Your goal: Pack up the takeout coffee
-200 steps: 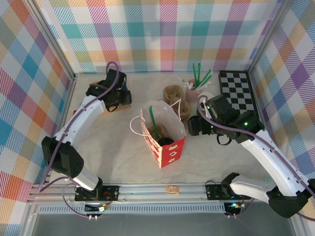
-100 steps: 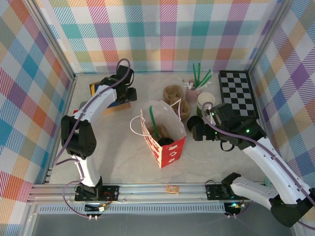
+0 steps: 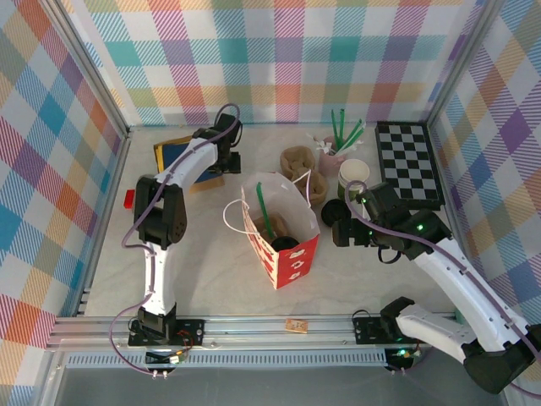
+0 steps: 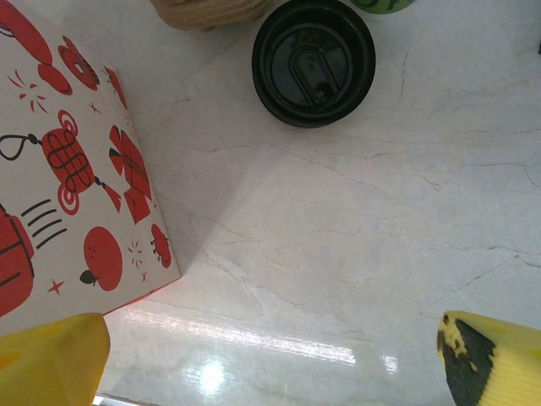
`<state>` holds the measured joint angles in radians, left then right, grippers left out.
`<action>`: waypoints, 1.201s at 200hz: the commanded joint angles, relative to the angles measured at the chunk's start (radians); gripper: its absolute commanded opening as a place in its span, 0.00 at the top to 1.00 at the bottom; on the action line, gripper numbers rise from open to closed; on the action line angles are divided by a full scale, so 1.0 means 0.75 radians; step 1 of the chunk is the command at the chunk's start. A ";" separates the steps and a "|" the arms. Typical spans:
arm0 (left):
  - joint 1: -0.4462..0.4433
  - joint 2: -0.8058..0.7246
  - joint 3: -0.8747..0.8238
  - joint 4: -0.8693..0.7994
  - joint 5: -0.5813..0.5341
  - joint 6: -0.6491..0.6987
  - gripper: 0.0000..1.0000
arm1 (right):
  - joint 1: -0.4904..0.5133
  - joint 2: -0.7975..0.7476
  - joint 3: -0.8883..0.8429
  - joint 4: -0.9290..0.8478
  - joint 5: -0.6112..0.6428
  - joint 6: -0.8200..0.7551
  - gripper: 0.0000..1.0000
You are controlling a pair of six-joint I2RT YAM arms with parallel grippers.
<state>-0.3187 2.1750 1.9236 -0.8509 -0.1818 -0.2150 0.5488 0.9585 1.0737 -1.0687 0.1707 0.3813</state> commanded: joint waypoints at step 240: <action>0.063 0.051 0.059 -0.063 -0.077 0.096 1.00 | -0.025 -0.010 -0.041 0.080 -0.064 0.016 0.00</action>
<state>-0.2806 2.2375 1.9427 -0.8654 -0.2218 -0.1566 0.5358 0.9592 1.0451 -1.0267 0.1436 0.3817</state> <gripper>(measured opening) 0.060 0.996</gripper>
